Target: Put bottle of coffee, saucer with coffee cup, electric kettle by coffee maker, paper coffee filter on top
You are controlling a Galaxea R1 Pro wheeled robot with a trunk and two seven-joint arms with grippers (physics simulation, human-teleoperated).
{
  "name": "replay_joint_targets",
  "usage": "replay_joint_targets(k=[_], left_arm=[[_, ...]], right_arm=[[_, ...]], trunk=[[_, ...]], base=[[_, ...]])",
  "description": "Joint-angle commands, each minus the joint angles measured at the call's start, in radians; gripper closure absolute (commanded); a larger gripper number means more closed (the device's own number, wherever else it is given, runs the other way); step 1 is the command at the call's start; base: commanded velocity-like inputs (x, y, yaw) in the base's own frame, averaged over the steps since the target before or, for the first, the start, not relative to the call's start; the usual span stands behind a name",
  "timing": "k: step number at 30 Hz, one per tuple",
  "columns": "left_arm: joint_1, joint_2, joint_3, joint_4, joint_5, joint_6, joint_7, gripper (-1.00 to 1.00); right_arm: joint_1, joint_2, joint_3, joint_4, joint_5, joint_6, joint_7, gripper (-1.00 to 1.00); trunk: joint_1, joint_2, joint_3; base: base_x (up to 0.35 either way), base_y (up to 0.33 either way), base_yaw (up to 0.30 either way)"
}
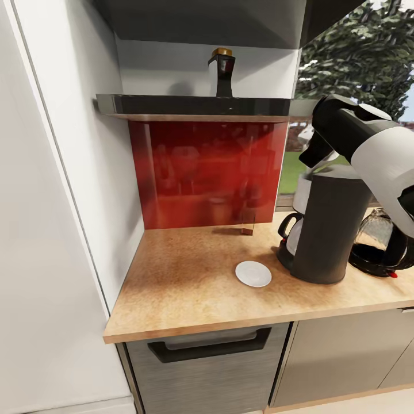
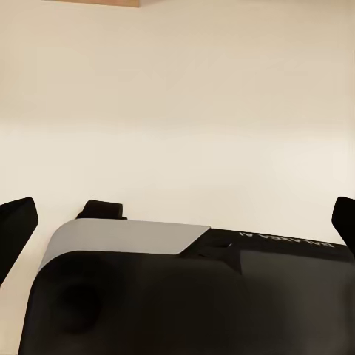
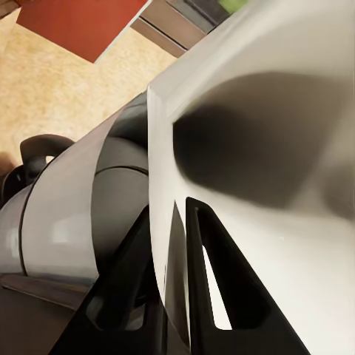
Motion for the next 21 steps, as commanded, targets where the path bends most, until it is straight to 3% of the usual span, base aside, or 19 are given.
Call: replay_joint_targets(k=[1,16,21], left_arm=[[0.0,-0.001,0.003,-0.002,0.001,-0.001,0.001,-1.0],[0.0,-0.001,0.003,-0.002,0.001,-0.001,0.001,-1.0],[0.0,-0.001,0.003,-0.002,0.001,-0.001,0.001,-1.0]], right_arm=[[0.0,-0.001,0.002,-0.002,0.007,0.003,0.008,1.0],[0.0,-0.001,0.002,-0.002,0.007,0.003,0.008,1.0],[0.0,-0.001,0.002,-0.001,0.007,0.003,0.008,1.0]], trunk=[[0.0,-0.001,-0.001],[-0.042,0.076,0.034],[-0.042,0.076,0.034]], base=[[0.0,0.0,0.0],[0.0,0.0,0.0],[0.0,0.0,0.0]])
